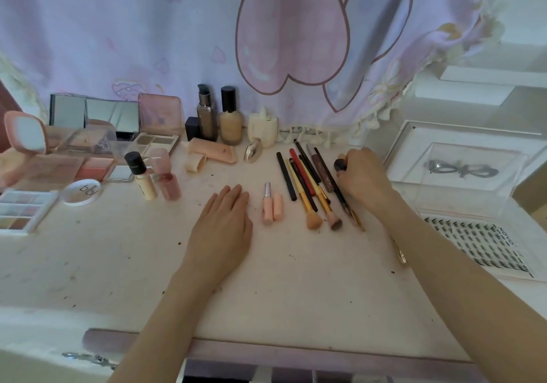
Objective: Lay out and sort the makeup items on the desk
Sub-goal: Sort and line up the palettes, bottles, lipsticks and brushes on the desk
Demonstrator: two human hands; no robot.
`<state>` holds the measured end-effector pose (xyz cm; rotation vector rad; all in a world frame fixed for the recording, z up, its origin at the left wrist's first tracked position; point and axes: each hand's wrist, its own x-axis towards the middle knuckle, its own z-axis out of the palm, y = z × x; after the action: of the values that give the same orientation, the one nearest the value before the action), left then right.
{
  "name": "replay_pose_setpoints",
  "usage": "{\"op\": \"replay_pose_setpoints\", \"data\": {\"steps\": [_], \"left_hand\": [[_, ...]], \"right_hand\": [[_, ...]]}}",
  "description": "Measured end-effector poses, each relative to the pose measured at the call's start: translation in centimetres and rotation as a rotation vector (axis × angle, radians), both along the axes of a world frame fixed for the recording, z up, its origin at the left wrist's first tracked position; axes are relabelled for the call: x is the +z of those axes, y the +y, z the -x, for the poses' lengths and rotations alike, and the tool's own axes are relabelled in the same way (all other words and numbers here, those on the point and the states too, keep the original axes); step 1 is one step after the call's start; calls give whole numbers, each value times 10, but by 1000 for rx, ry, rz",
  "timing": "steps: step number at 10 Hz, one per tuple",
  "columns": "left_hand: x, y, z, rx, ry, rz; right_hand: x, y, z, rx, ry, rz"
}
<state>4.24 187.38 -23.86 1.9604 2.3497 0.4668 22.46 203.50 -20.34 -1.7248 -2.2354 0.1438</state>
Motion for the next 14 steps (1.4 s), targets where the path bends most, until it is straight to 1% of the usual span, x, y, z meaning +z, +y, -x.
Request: {"op": "replay_pose_setpoints", "data": {"steps": [3, 4, 5, 6, 7, 8, 9, 10, 11, 12, 13, 14], "left_hand": [[1, 0, 0, -1, -6, 0], [0, 0, 1, -3, -10, -16], [0, 0, 1, -5, -23, -16], [-1, -1, 3, -19, -59, -65], [1, -1, 4, -14, -229, -206], [8, -3, 3, 4, -451, -339], [13, -6, 1, -66, -578, -421], [13, -13, -4, -247, -615, -455], [13, -15, -8, -323, -589, -422], [13, -17, -7, -317, -652, -447], [10, -18, -4, -285, -748, -437], [10, -18, -3, -254, -795, -451]], "right_hand": [[3, -3, -3, -29, -93, 30], [5, -5, -1, -30, -169, 12], [6, -7, -3, -46, -85, -23], [18, -17, -4, -5, 171, -61], [33, -43, -2, 94, 567, 181], [35, -71, 2, 209, 769, 515], [28, -92, 7, 357, 668, 715], [24, -107, 15, 522, 596, 831], [19, -116, 20, 611, 525, 777], [13, -120, 24, 645, 444, 672], [11, -120, 26, 644, 446, 664], [15, -122, 27, 641, 457, 649]]}}
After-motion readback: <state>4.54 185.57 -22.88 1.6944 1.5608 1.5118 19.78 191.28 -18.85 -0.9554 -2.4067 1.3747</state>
